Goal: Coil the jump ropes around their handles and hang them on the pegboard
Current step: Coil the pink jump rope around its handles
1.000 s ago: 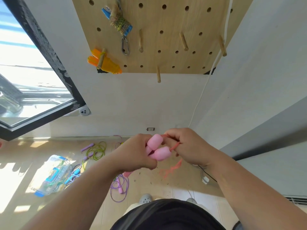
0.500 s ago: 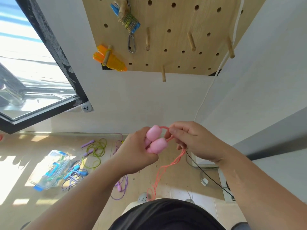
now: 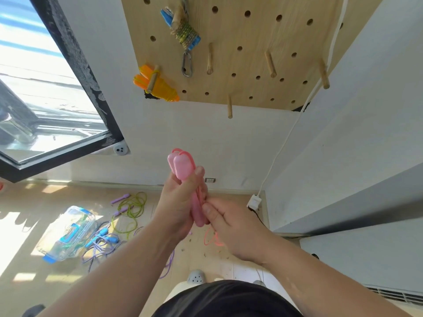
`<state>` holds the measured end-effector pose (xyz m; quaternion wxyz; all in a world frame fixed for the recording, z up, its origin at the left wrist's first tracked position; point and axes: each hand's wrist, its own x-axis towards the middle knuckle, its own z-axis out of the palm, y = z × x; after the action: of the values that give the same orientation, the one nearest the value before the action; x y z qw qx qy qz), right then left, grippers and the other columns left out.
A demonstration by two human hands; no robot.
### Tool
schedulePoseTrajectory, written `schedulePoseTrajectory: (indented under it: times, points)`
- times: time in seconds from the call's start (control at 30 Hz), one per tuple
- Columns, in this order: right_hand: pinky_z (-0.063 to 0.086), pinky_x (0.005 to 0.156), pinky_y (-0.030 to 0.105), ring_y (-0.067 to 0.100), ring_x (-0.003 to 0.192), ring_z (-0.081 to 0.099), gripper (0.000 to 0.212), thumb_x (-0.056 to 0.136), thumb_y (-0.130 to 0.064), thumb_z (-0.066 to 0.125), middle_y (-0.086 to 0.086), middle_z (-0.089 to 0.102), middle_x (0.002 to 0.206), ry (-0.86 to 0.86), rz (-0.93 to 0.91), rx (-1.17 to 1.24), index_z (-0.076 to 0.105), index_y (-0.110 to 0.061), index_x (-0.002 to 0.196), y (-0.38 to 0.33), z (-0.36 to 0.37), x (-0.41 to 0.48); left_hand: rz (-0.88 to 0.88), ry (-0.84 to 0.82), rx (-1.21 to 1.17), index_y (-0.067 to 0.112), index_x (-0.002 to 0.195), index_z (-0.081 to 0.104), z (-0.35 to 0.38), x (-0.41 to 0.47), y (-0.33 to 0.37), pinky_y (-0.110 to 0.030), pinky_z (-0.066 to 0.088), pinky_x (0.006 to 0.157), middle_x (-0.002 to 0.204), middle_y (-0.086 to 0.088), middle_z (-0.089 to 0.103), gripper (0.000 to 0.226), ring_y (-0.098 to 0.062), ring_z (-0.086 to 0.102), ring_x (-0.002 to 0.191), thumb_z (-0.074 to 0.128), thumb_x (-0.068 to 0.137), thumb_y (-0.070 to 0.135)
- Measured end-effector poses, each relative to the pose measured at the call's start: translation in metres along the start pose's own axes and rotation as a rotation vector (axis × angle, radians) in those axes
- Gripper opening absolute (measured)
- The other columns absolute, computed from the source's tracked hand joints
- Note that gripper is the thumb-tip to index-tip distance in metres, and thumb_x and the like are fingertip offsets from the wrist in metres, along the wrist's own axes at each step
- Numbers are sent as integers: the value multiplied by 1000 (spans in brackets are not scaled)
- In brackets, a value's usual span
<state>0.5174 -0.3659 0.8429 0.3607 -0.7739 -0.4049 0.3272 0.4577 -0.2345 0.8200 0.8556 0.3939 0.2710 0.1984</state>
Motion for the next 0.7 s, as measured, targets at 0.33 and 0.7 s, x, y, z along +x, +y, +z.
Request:
schedulePoseTrajectory:
  times: [0.33,0.7]
  points:
    - [35,58,26,6,58,42,38,106,-30,47,-11,47,59,128,-4,95,54,-21,70,4,-5,6,-17,27,-178,21,74,69,10,0,7,-39,47,83,76,0,57,19,-15,57,69,65,88,32]
    - [33,59,36,20,53,40,58,79,-72,66,22,65,73,216,362,456,66,-14,80,6,7,16,-48,11,-232,17,78,62,7,3,6,-32,42,69,70,-1,49,15,-15,49,61,71,90,20]
